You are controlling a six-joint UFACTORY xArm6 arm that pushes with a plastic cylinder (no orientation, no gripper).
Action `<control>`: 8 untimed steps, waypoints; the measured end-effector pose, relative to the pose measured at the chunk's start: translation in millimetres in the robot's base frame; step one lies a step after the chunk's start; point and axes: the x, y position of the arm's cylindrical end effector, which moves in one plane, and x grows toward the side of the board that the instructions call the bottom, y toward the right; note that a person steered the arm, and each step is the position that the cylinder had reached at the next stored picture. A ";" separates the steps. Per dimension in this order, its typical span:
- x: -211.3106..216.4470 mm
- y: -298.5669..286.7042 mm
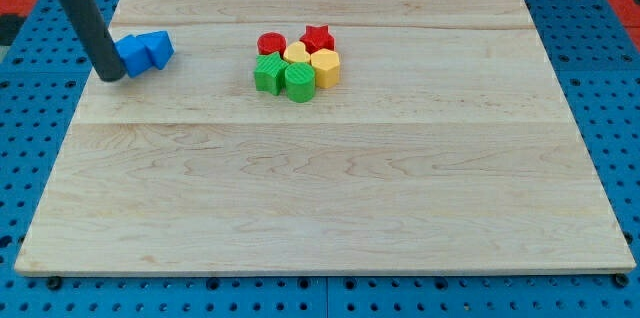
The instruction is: Move blue blocks towards the top left of the board
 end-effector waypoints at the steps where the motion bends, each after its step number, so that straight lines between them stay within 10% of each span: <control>1: -31.6 -14.9; 6: -17.3 -39.6; 8: -21.3 49.6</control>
